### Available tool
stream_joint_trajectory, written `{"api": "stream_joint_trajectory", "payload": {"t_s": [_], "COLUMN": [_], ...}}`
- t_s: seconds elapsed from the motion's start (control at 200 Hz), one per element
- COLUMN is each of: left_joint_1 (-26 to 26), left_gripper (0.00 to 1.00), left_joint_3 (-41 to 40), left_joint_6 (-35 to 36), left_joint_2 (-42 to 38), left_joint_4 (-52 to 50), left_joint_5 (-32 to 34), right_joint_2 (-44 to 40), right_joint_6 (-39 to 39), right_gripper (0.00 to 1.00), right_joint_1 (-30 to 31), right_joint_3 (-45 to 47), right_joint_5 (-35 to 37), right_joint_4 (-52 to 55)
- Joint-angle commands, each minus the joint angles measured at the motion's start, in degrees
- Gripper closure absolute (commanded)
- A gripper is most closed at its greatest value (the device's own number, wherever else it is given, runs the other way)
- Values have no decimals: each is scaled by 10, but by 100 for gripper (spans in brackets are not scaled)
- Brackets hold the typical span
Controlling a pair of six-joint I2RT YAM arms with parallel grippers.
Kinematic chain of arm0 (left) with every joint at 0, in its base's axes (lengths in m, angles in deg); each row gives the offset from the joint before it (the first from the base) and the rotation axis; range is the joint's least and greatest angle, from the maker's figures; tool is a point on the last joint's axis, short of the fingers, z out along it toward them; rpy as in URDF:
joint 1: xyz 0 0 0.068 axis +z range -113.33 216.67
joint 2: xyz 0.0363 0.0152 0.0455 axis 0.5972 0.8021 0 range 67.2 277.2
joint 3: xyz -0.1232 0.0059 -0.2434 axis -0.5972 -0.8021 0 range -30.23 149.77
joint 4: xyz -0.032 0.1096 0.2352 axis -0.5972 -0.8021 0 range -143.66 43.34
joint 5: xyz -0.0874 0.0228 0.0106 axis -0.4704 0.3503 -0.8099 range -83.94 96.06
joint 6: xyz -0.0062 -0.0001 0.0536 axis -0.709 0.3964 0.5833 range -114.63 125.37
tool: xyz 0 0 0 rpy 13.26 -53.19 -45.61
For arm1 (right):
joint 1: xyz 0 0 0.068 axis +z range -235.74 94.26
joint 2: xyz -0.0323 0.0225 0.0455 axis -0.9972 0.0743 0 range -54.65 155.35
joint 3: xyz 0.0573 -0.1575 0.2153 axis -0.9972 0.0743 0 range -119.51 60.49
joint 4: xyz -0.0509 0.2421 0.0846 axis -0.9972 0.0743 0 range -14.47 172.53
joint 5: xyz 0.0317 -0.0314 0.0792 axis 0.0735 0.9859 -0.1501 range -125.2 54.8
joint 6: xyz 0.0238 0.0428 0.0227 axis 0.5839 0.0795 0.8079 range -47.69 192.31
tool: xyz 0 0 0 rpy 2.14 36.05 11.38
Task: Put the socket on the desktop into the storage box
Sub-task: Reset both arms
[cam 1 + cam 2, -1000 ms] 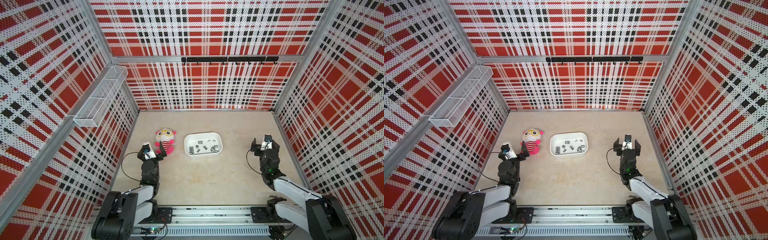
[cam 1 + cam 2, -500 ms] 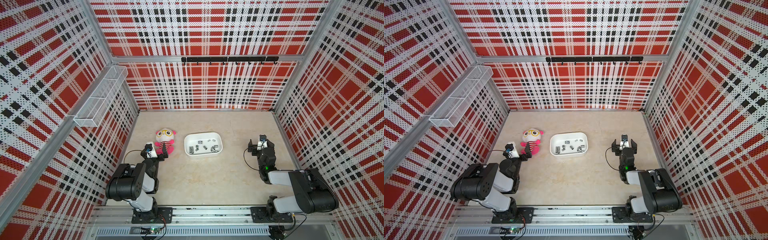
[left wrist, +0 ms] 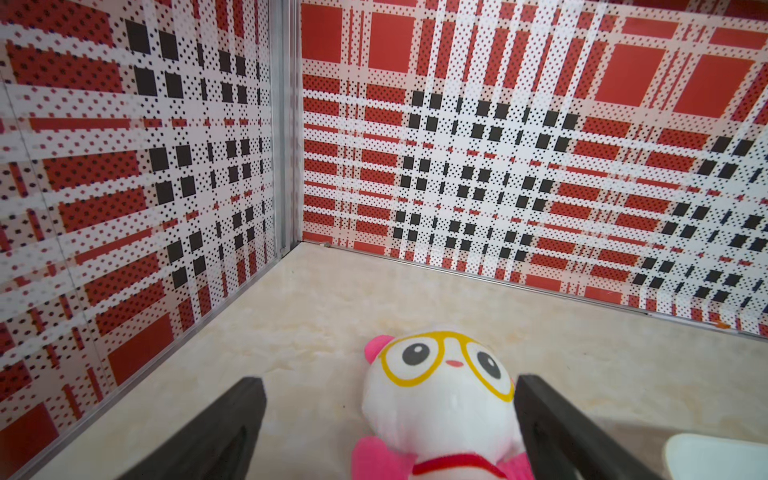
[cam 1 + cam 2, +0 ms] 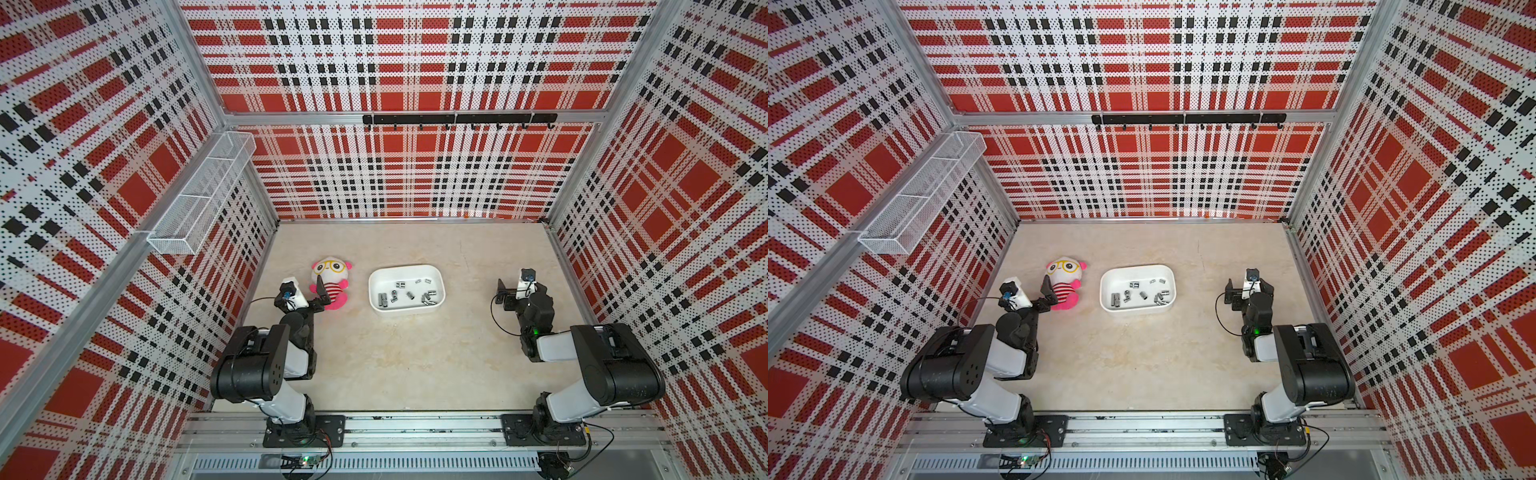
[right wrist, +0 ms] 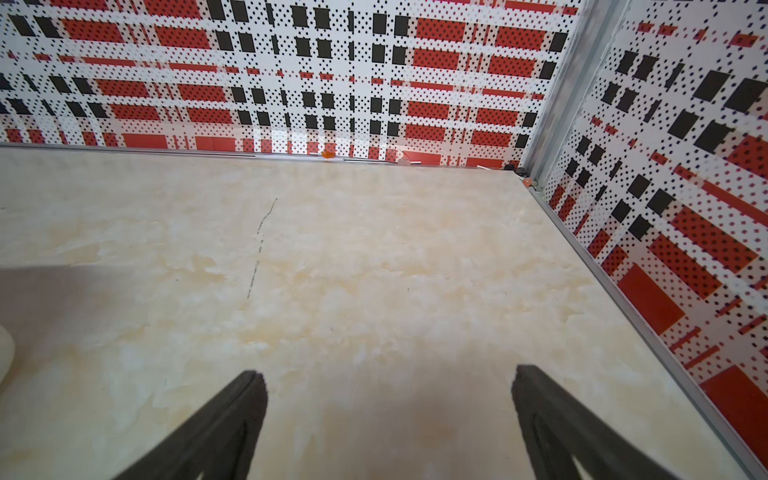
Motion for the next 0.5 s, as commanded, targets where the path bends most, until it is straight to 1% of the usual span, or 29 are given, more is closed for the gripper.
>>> {"api": "stream_joint_trajectory", "payload": {"t_s": [0.0, 0.065, 0.23, 0.496], "left_joint_1": [-17, -29, -51, -50], "left_gripper": [1, 1, 1, 1], "left_joint_3": [18, 25, 33, 32], "left_joint_6": [5, 13, 29, 29], "left_joint_2": [-6, -5, -3, -4], "left_joint_4": [-35, -48, -60, -61], "left_joint_5": [50, 77, 119, 118], "right_joint_2": [2, 2, 1, 4], "right_joint_6": [9, 10, 9, 9], "right_gripper": [0, 0, 0, 0], "right_joint_1": [-5, -5, -6, -6], "right_joint_3": [-7, -7, -7, -10], "right_joint_5": [-8, -9, -9, -9], "right_joint_4": [-10, -10, -10, -6]}}
